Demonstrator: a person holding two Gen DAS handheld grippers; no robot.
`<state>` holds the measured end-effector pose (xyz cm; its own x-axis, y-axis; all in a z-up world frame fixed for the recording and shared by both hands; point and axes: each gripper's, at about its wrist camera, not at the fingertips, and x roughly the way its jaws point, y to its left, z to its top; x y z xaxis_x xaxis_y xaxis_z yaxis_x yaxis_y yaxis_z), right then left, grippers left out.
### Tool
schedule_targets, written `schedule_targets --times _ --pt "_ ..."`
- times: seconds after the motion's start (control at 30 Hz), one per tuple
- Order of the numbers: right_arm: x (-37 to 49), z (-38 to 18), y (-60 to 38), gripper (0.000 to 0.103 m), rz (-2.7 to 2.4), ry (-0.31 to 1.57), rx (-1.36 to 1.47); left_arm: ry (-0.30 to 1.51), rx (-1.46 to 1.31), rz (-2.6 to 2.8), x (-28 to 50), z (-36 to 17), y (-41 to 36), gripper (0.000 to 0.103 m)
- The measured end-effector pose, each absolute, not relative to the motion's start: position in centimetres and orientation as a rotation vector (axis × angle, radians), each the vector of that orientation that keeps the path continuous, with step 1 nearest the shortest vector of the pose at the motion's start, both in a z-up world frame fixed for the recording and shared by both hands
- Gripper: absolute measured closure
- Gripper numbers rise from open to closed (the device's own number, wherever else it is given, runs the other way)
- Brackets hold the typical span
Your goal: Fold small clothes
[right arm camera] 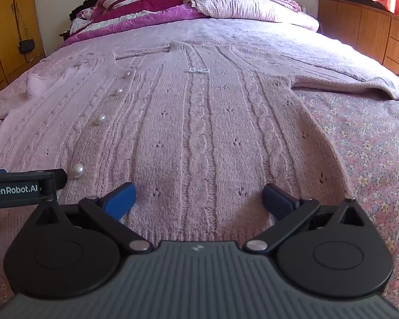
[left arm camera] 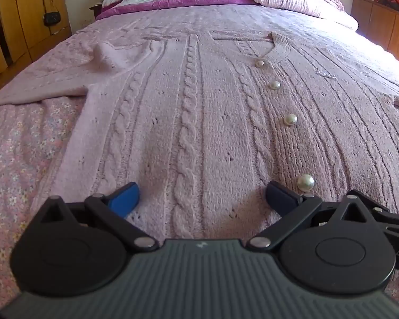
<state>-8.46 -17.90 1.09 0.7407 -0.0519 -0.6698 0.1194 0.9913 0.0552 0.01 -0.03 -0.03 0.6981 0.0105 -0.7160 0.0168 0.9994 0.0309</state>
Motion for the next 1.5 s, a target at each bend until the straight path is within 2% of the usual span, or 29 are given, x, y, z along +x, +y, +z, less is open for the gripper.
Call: schedule_targets --times 1.5 --pt "-8.55 0.93 -17.49 0.000 -0.102 0.721 0.074 0.779 0.048 0.001 -0.40 -0.10 -0.32 0.000"
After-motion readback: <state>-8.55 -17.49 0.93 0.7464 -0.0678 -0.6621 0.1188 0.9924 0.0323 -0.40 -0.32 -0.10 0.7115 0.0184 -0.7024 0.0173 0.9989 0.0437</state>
